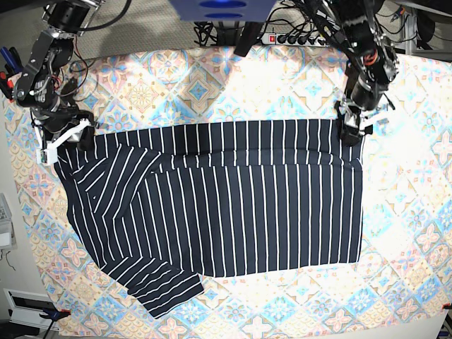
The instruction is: Fold the T-shirt properly
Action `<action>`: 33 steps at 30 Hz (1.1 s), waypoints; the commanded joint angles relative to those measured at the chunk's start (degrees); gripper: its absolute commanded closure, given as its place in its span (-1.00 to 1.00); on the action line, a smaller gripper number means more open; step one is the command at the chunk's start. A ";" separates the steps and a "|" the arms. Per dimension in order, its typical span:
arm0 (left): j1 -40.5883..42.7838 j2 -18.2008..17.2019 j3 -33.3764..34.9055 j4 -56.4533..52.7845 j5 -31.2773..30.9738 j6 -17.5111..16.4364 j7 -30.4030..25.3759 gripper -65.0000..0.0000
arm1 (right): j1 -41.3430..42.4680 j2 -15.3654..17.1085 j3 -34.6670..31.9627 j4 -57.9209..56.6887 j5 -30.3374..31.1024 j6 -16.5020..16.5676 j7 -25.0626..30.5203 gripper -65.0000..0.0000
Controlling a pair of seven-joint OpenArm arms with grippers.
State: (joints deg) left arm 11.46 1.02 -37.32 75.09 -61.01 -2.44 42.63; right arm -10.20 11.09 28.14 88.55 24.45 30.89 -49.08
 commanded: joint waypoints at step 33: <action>-1.05 -0.09 0.35 -0.50 1.54 1.07 1.37 1.00 | 10.42 1.35 8.74 -27.32 18.41 0.27 -1.60 0.00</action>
State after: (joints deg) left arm 10.35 1.23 -36.93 74.08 -59.53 -1.32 43.94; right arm -0.43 11.57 36.77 60.49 42.26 30.74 -51.00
